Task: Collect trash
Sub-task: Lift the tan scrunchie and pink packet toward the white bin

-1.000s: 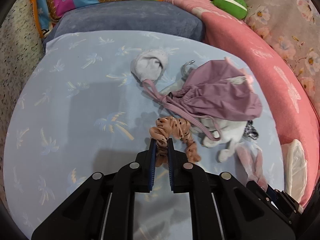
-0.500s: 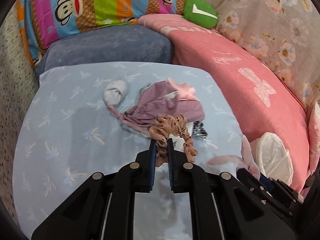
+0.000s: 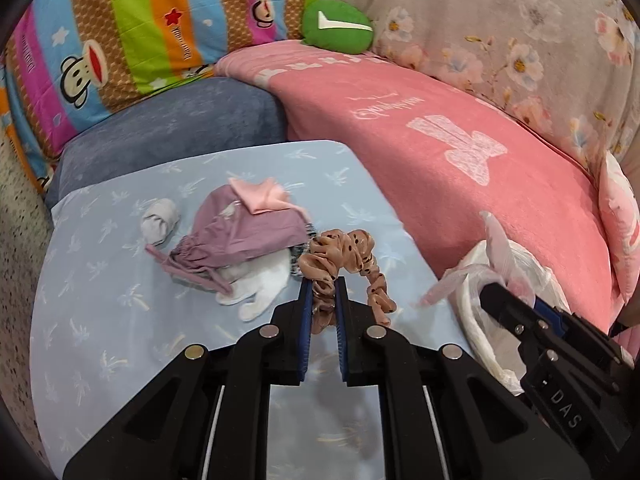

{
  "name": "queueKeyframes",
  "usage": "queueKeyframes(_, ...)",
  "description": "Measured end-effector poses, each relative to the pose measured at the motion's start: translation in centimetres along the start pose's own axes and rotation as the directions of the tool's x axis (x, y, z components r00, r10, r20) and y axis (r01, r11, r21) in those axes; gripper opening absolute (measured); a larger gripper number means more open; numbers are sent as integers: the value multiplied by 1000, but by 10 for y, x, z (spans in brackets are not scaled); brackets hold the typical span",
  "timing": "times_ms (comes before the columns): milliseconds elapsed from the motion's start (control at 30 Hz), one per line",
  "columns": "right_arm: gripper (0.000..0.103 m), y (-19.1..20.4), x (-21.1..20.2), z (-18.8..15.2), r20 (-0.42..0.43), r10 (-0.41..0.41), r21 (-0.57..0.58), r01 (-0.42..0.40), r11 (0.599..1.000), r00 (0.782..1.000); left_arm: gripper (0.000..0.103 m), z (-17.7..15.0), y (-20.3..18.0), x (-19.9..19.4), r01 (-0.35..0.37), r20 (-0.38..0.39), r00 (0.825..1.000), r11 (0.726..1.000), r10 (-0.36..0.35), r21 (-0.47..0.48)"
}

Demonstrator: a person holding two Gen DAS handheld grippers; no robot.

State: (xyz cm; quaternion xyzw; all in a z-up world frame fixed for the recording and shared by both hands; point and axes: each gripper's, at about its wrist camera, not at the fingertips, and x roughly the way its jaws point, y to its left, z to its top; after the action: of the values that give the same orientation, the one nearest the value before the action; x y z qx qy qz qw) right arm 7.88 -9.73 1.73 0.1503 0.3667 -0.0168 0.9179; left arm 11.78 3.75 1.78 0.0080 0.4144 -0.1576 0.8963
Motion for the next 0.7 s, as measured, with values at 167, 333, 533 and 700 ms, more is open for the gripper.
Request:
queueKeyframes(167, 17, -30, -12, 7, 26, -31, 28, 30, 999, 999, 11, 1, -25, 2, 13, 1, 1000, 999, -13, 50)
queueKeyframes(333, 17, -59, -20, 10, 39, -56, 64, 54, 996, 998, 11, 3, -48, 8, 27, -6, 1000, 995, -26, 91)
queueKeyframes(533, 17, -88, -26, 8, 45, -84, 108, 79, 991, 995, 11, 4, -75, 13, 40, -17, 999, 990, -38, 133)
queueKeyframes(700, 17, -106, -30, 8, 47, -103, 136, 96, 986, 994, 11, 3, -96, 19, 55, -29, 998, 985, -51, 164)
